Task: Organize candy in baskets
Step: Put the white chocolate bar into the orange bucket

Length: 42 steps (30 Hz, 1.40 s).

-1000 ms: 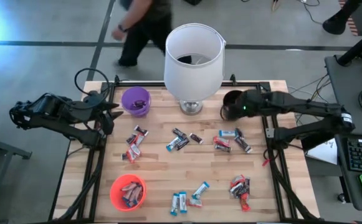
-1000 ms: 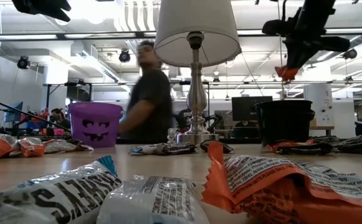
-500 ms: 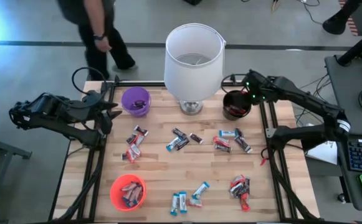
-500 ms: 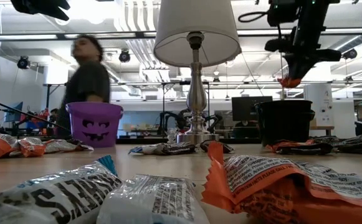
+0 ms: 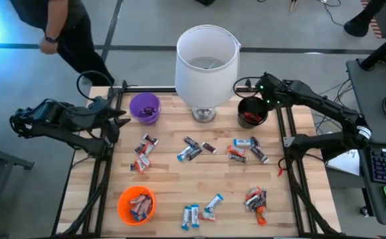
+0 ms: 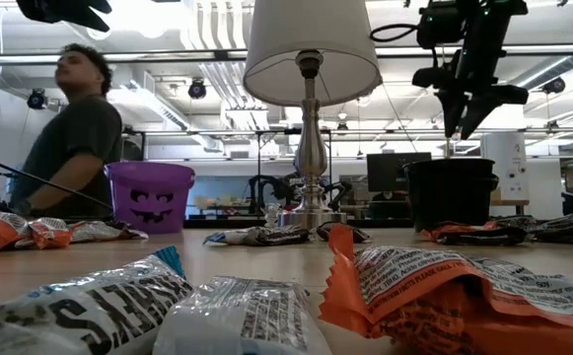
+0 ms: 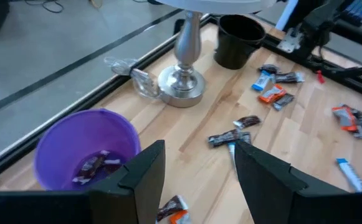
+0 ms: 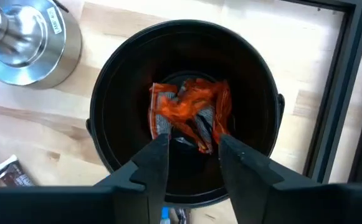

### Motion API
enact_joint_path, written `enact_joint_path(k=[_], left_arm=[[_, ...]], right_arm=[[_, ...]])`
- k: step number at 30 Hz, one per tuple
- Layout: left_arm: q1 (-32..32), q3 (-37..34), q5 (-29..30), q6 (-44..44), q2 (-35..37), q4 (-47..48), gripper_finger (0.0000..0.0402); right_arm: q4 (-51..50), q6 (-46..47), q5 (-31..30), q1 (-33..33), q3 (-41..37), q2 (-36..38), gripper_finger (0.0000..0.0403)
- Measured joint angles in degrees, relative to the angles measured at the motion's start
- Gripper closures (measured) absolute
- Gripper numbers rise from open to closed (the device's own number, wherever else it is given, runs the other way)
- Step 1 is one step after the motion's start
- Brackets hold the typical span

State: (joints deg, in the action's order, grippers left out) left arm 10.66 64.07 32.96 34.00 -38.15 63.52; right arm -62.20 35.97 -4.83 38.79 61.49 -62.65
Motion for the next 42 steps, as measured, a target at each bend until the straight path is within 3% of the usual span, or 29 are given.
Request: enact_joint_path(k=[9, 16, 28, 42], left_arm=[[0.0, 0.0, -2.8, -0.1, -0.9, -4.3, 0.0203], [0.0, 0.0, -12.3, -2.7, -4.8, -7.5, 0.0198], [0.0, 0.0, -14.6, -6.5, -14.2, -14.0, 0.0198], [2.1, 0.0, -17.1, 4.2, -25.0, -21.0, 0.0198]], right_arm=[[-3.3, 0.0, 3.9, -0.1, 3.9, 2.4, 0.0261], [-8.8, -0.2, 3.8, -0.1, 9.5, 2.4, 0.0259], [-20.6, -0.7, 3.9, -0.1, 18.4, 2.7, 0.0263], [-24.4, -5.3, 3.8, -0.1, 18.6, 3.0, 0.0264]])
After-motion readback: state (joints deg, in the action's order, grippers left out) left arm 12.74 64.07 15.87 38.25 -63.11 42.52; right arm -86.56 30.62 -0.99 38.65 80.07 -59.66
